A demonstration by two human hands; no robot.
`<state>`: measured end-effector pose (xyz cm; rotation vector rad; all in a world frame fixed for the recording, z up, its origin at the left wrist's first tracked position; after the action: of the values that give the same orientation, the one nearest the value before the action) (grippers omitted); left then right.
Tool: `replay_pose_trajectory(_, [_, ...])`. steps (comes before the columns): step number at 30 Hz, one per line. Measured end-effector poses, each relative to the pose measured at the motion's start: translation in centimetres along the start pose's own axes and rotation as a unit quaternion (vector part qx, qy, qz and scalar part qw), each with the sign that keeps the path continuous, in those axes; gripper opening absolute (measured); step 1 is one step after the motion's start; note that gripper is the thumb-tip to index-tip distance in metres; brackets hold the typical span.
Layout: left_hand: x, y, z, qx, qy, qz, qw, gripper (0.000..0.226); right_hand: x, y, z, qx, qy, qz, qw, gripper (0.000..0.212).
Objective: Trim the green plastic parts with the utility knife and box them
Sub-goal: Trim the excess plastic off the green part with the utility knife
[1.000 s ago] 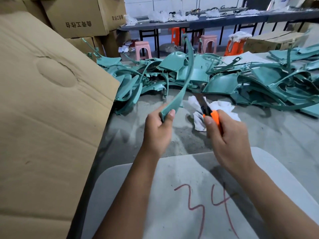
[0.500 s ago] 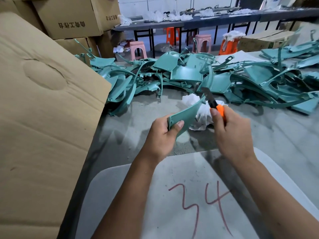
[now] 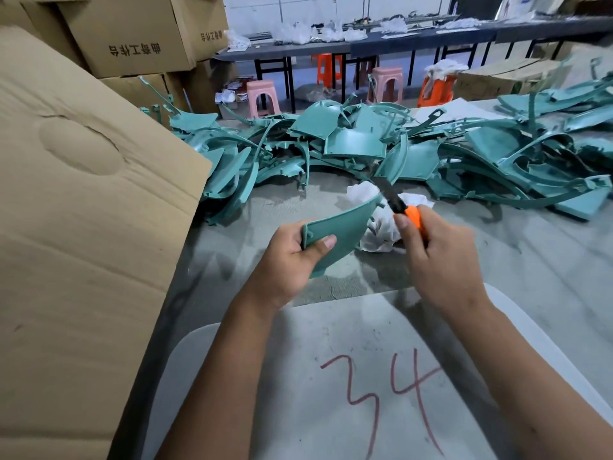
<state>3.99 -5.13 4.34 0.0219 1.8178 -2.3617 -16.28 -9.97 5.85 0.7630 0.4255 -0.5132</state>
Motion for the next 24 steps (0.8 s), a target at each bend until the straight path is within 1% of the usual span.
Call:
replay_pose_trajectory(2, [-0.5, 0.1, -0.1, -0.021, 0.021, -0.019, 0.999, 0.026, -0.6, -1.0, 0.3, 0.023, -0.013, -0.021, 0.999, 0.040])
replay_pose_trajectory(4, [-1.2, 0.1, -0.3, -0.045, 0.033, -0.034, 0.998, 0.022, -1.0, -1.6, 0.4, 0.036, -0.024, -0.025, 0.999, 0.042])
replay_pose_trajectory(6, [-2.3, 0.2, -0.5, -0.064, 0.049, -0.040, 0.996, 0.023, -1.2, -2.0, 0.6, 0.046, -0.030, -0.027, 0.998, 0.045])
replay_pose_trajectory(9, [-4.0, 0.0, -1.2, -0.074, 0.079, -0.044, 0.993, 0.027, -1.7, -3.3, 0.8, 0.073, -0.040, -0.019, 0.996, 0.044])
replay_pose_trajectory(12, [-5.4, -0.1, -2.0, -0.080, 0.091, -0.069, 0.990, 0.032, -2.1, -5.1, 1.0, 0.109, -0.048, -0.017, 0.993, 0.042])
replay_pose_trajectory(14, [-6.4, -0.1, -2.5, -0.085, 0.081, -0.087, 0.989, 0.035, -2.3, -6.2, 1.1, 0.144, -0.039, -0.040, 0.988, 0.044])
replay_pose_trajectory(16, [-7.4, 0.1, -2.6, -0.086, 0.037, -0.095, 0.991, 0.035, -2.6, -7.1, 1.1, 0.183, -0.019, -0.088, 0.979, 0.046])
replay_pose_trajectory(17, [-7.9, 0.2, -2.5, -0.083, 0.012, -0.087, 0.993, 0.037, -2.8, -7.1, 1.0, 0.195, -0.023, -0.102, 0.975, 0.046])
replay_pose_trajectory(18, [-8.2, 0.3, -2.3, -0.075, -0.004, -0.066, 0.995, 0.041, -3.1, -6.6, 1.0, 0.194, -0.039, -0.102, 0.975, 0.046])
replay_pose_trajectory(19, [-8.1, 0.2, -2.1, -0.069, -0.015, -0.046, 0.996, 0.040, -3.2, -5.5, 0.9, 0.173, -0.060, -0.086, 0.979, 0.045])
replay_pose_trajectory(20, [-8.1, 0.1, -1.8, -0.059, -0.029, -0.027, 0.997, 0.033, -3.0, -3.9, 0.8, 0.137, -0.071, -0.063, 0.986, 0.044])
replay_pose_trajectory(21, [-7.9, 0.0, -1.4, -0.049, -0.042, -0.016, 0.998, 0.025, -2.3, -2.0, 0.5, 0.098, -0.064, -0.041, 0.992, 0.041])
replay_pose_trajectory(24, [-6.8, -0.2, -0.3, -0.002, -0.080, 0.073, 0.994, 0.024, 0.8, 3.5, -1.3, 0.012, 0.017, 0.012, 1.000, 0.032])
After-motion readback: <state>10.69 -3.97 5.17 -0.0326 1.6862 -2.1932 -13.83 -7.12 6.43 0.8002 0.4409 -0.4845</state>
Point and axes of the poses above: each hand's wrist, its own z-axis towards the middle knuckle, its own x-axis out of the palm, y = z × x, the point moved 6 cm from there along z, towards the middle knuckle
